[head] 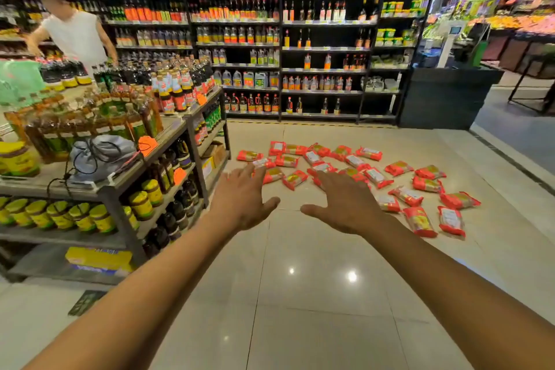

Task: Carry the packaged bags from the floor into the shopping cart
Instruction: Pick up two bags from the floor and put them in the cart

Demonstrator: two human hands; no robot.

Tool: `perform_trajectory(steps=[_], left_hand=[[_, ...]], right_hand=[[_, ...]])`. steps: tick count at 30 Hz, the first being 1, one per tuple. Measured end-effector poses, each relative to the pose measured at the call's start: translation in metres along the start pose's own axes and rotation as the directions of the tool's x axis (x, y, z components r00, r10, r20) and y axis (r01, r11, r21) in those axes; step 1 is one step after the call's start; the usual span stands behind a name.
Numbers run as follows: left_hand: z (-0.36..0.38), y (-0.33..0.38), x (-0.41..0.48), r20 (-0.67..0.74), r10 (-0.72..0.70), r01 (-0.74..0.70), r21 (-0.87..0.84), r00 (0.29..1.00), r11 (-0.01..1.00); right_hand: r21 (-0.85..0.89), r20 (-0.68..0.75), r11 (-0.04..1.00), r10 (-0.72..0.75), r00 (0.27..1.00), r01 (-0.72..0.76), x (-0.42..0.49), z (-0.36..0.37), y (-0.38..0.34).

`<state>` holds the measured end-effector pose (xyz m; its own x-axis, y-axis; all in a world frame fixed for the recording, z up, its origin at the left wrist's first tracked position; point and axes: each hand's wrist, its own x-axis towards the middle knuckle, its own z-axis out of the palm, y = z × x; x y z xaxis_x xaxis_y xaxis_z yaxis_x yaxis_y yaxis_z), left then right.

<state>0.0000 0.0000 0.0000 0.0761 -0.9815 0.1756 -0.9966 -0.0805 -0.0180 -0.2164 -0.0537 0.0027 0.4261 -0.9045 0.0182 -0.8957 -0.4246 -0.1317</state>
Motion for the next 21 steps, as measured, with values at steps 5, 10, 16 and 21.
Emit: perform_trajectory(steps=[5,10,16,21], left_hand=[[0.041,-0.045,0.095,0.032,-0.025,0.025,-0.001,0.999,1.000],[0.072,-0.076,0.171,0.100,-0.024,0.024,0.007,0.995,1.000],[0.111,-0.099,0.269,0.158,-0.047,0.047,0.006,0.986,0.999],[0.135,-0.117,0.367,0.155,-0.057,0.054,0.028,0.986,0.998]], right_hand=[[-0.012,0.047,1.000,0.009,0.999,-0.008,0.103,0.006,0.003],[-0.025,0.070,1.000,-0.009,0.998,0.011,0.187,0.009,0.005],[-0.008,0.104,0.999,-0.050,0.993,0.051,0.292,0.024,0.025],[0.020,0.123,0.997,-0.081,0.989,0.079,0.409,0.045,0.053]])
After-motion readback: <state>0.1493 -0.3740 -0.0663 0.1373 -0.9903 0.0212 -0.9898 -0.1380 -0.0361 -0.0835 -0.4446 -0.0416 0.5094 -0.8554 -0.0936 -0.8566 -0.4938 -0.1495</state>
